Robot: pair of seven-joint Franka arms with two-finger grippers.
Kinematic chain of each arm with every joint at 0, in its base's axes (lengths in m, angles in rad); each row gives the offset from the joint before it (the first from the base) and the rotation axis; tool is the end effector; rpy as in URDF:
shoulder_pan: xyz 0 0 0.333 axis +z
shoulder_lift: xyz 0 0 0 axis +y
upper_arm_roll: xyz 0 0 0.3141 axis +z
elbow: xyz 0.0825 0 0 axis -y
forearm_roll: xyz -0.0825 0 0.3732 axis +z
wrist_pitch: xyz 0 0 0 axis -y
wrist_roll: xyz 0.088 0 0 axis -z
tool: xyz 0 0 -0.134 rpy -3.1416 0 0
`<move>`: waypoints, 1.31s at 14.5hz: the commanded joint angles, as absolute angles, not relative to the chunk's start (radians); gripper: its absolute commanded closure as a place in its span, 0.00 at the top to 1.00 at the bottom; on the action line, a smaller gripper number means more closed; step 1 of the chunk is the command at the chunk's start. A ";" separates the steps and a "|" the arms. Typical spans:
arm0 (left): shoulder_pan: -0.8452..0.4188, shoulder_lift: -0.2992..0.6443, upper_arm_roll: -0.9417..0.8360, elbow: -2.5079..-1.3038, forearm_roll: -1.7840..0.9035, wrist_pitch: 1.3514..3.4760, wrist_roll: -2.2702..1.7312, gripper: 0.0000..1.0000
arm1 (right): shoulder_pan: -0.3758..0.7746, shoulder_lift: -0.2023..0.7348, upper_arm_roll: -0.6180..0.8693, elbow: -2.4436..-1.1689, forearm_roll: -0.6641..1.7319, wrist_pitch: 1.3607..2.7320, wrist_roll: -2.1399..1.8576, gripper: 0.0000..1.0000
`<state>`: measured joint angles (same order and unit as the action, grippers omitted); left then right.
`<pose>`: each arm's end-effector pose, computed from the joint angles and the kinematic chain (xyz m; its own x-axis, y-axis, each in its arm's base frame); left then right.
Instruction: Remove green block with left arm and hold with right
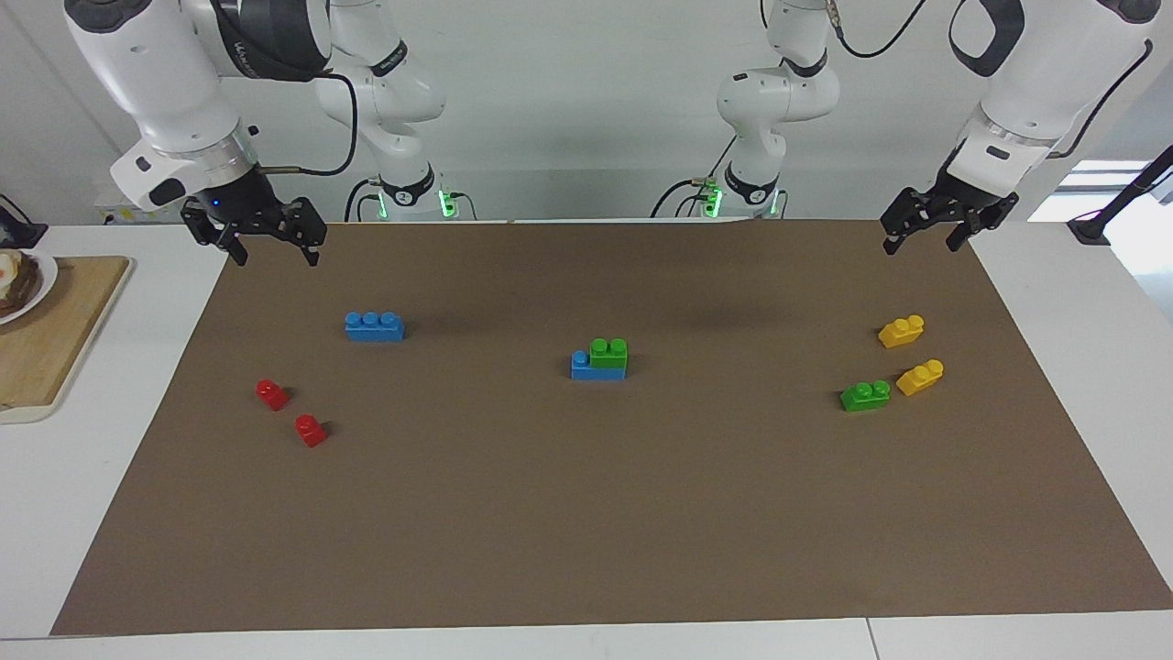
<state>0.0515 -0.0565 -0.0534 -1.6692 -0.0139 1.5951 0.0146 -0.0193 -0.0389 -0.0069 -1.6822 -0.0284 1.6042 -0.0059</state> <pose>0.5266 -0.0035 0.5825 0.9997 -0.0160 -0.0175 -0.0158 -0.9998 0.0111 0.5308 -0.0177 0.5680 0.9990 -0.0193 -0.0393 -0.0182 -0.9994 0.0278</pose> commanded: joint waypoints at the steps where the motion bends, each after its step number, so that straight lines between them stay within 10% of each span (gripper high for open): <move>1: 0.061 -0.084 -0.058 -1.698 -0.025 1.591 0.003 1.00 | -0.029 -0.057 -0.003 -1.695 -0.020 1.598 -0.032 1.00; 19: 0.048 -0.094 -0.067 -1.720 -0.023 1.600 -0.142 1.00 | 0.023 -0.057 0.020 -1.813 0.319 1.664 1.086 1.00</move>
<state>0.0512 -0.0566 -0.0626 -1.6723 -0.0139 1.5942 -0.0648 -0.0002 -0.0399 0.0188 -1.7631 0.2576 1.6178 0.9979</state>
